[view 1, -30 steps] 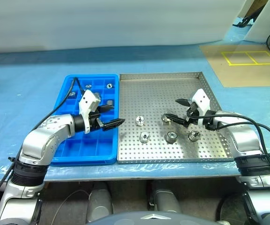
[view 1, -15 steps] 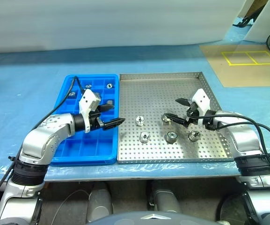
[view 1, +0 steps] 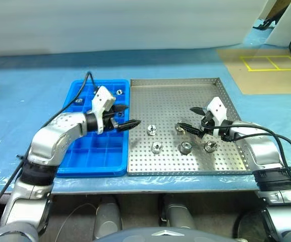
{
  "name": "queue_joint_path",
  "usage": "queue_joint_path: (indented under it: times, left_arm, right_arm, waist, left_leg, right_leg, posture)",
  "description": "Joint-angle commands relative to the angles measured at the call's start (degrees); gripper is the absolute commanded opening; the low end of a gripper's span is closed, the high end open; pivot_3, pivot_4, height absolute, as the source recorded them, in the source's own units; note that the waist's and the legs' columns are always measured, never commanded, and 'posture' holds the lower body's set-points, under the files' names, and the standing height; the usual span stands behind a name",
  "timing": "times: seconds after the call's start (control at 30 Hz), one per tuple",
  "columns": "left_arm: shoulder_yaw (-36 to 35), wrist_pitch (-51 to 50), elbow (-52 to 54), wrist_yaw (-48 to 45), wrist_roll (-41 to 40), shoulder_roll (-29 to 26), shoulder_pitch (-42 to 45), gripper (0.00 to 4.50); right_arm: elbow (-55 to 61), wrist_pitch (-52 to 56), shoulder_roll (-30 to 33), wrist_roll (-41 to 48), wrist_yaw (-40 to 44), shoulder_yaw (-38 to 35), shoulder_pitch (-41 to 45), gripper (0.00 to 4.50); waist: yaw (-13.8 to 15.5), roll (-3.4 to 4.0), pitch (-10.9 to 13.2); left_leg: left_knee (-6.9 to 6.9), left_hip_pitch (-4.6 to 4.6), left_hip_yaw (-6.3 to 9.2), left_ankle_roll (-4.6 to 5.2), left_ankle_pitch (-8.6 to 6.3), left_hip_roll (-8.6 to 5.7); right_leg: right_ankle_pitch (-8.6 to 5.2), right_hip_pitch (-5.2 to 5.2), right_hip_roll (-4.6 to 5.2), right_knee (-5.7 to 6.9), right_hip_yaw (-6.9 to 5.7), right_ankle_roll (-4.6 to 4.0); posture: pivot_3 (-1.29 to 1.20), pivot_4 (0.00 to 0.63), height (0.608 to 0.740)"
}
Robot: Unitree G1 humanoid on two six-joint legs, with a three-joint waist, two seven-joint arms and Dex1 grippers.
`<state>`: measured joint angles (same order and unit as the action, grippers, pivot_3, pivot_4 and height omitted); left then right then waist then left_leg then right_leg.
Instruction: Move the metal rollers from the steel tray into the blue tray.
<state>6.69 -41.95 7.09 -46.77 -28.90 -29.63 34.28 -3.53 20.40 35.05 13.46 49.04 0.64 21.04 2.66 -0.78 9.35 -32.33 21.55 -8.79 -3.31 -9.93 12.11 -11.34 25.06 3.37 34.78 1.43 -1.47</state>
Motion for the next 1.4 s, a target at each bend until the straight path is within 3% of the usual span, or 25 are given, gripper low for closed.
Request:
queue_joint_path:
  times: [0.03, 0.37, 0.53, 0.67, 0.93, 1.4]
  left_arm:
    - [6.5, 3.2, -6.0, -4.9, 5.0, 1.2, 8.8, 4.49]
    - [24.2, 20.5, -36.8, -24.5, 23.5, 5.6, 29.7, 4.49]
    - [27.5, 29.5, -48.5, -29.5, 30.4, 9.4, 32.5, 4.49]
    - [28.4, 33.8, -49.8, -34.0, 33.4, 10.1, 31.5, 4.49]
    - [27.6, 35.9, -53.8, -33.2, 37.0, 11.6, 31.0, 4.49]
    - [25.5, 33.1, -48.9, -31.9, 38.6, 13.2, 25.3, 4.49]
  right_arm:
    - [1.6, -1.7, -0.1, 0.3, -0.9, -1.6, -0.9, 4.5]
    - [0.2, -7.1, -0.9, 0.3, -4.5, -5.2, -9.0, 4.5]
    - [-1.2, -10.7, -2.0, -0.3, -6.2, -5.9, -12.6, 4.5]
    - [-2.7, -13.5, -2.3, -0.2, -6.8, -6.6, -15.1, 4.5]
    - [-1.2, -14.8, -2.9, -0.4, -8.4, -6.2, -17.8, 4.5]
    - [17.8, -0.3, -3.2, 4.3, -12.9, -7.7, -11.0, 4.5]
  waist:
    - [-0.2, 0.0, 0.0]
    - [-1.8, 0.01, 0.0]
    - [-2.4, 0.0, 0.0]
    - [-3.0, -0.02, 0.0]
    - [-3.3, -0.05, 0.0]
    - [-3.8, -0.01, 0.0]
  left_leg:
    - [-0.02, 0.0, 0.0, 0.0, 0.0, -0.02]
    - [0.02, 0.01, -0.03, -0.01, 0.01, -0.13]
    - [-0.02, -0.03, -0.04, 0.06, -0.04, -0.2]
    - [-0.04, -0.06, -0.03, 0.11, -0.07, -0.2]
    - [-0.19, -0.3, -0.01, 0.52, -0.31, -0.2]
    - [0.11, -0.37, -0.03, 0.62, -0.39, -0.18]
  right_leg:
    - [0.01, -0.02, 0.01, -0.01, 0.03, 0.01]
    - [0.01, 0.0, -0.06, -0.11, 0.19, 0.03]
    - [0.03, -0.29, -0.06, -0.21, 0.23, 0.09]
    - [0.03, -0.41, -0.04, -0.27, 0.2, 0.1]
    - [0.03, -0.78, 0.03, -0.51, 0.12, 0.1]
    - [0.09, -0.93, 0.03, -1.07, 0.17, 0.11]
  posture:
    - [-0.15, 0.15, 0.74]
    - [-0.29, 0.15, 0.74]
    - [-0.35, 0.15, 0.74]
    - [-0.37, 0.15, 0.74]
    - [-0.38, 0.15, 0.74]
    - [-0.37, 0.15, 0.74]
